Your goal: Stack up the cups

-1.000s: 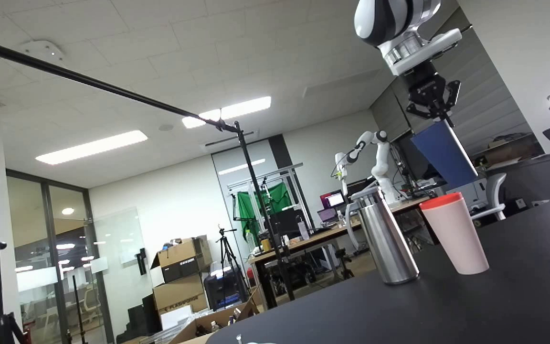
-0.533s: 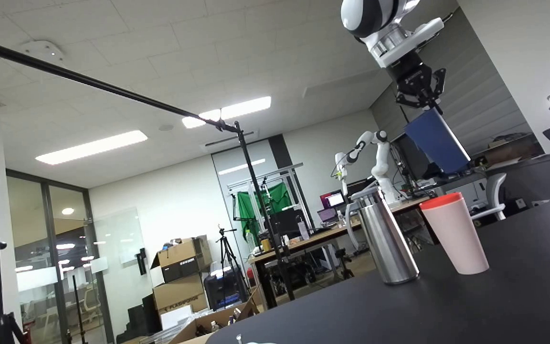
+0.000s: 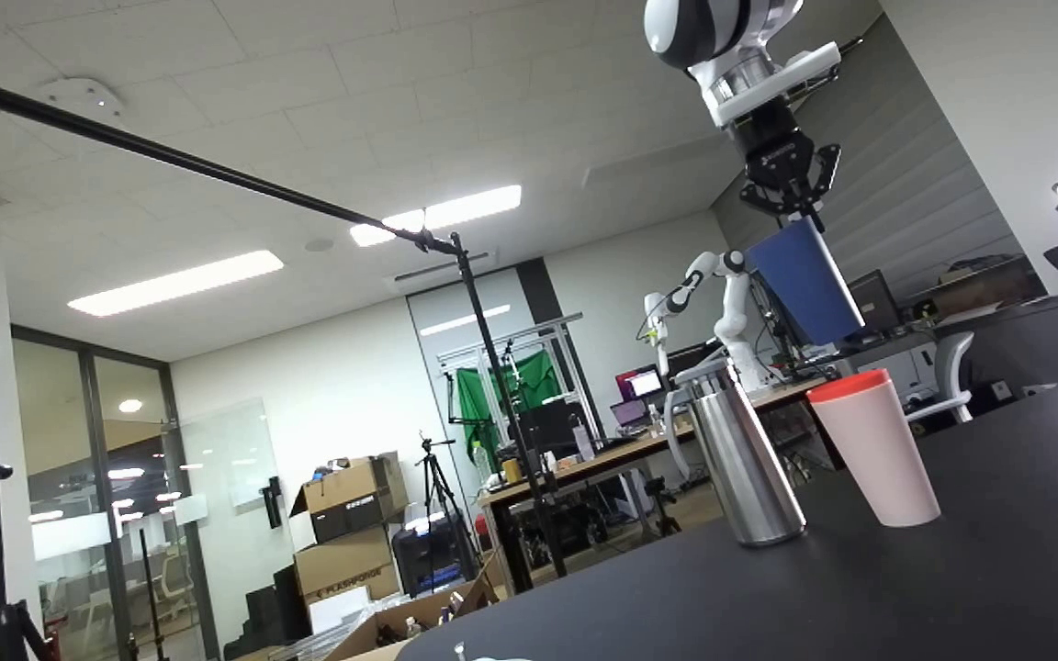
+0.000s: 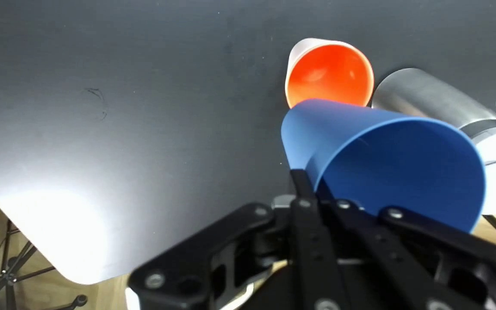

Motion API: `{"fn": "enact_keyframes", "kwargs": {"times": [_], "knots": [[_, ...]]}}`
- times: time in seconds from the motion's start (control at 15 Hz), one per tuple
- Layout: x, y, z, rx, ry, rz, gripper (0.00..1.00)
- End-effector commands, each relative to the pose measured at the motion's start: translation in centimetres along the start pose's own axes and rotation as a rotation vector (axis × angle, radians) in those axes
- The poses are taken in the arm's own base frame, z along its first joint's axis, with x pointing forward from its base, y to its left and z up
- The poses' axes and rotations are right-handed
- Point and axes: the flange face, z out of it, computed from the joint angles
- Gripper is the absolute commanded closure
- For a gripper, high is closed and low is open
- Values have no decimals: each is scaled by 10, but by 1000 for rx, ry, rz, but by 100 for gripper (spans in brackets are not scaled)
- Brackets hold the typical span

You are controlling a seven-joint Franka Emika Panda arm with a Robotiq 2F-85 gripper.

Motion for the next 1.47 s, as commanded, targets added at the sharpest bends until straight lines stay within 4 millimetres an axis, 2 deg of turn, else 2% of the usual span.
{"fn": "enact_keyframes", "kwargs": {"times": [0.0,1.13,1.4], "knots": [[5,-1,0,40,-47,-2,99],[12,-6,71,39,-153,2,99],[12,-10,96,29,-179,2,99]]}}
